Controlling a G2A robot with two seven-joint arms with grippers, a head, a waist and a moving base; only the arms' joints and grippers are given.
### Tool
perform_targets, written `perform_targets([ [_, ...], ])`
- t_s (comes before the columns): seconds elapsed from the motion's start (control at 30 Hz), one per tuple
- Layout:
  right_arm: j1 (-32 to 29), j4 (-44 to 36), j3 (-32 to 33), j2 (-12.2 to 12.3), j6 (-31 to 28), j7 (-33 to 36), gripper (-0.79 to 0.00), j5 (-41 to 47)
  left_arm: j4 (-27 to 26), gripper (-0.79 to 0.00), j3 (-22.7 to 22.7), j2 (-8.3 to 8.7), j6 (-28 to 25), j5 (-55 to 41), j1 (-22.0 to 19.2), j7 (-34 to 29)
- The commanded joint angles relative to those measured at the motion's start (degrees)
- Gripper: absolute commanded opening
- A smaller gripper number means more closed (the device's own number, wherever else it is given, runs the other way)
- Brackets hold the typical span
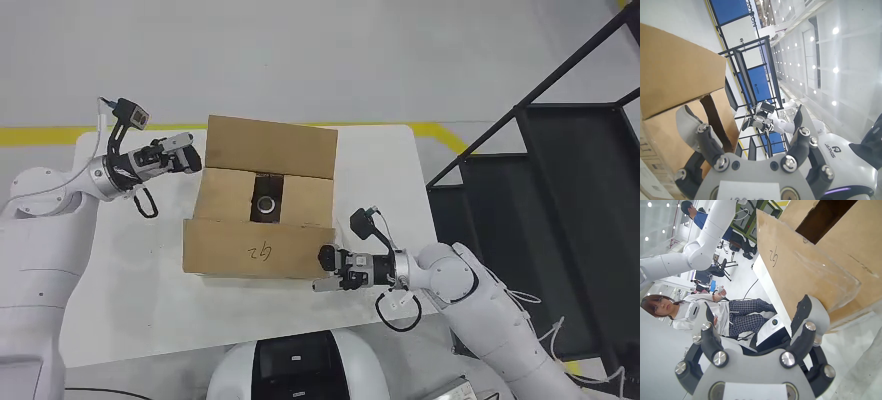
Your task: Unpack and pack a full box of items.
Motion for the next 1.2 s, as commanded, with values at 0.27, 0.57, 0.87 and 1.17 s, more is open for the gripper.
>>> perform_targets([
  [0.27, 1.31, 0.83, -0.6, 0.11, 0.58, -0.71, 0.0, -0.42, 19.53, 0.0, 8.4, -4.18, -4.29, 4.47, -11.51, 7.85],
  [0.57, 2.04, 1.92, -0.7, 0.31, 0.35, -0.82, 0.0, -0.37, 28.52, 0.0, 13.7, -8.46, -7.34, 5.6, -15.95, 13.82],
  [0.87, 1.45, 1.78, 0.44, 0.8, -0.09, -0.88, 0.0, -0.35, 34.3, 0.0, 16.44, -11.53, -8.93, 7.32, -19.66, 17.03],
  [1.17, 1.52, 1.3, -0.27, 0.97, 0.44, -0.95, 0.0, -1.35, 37.38, 0.0, 14.35, -12.85, -11.27, -0.44, -20.8, 7.9],
])
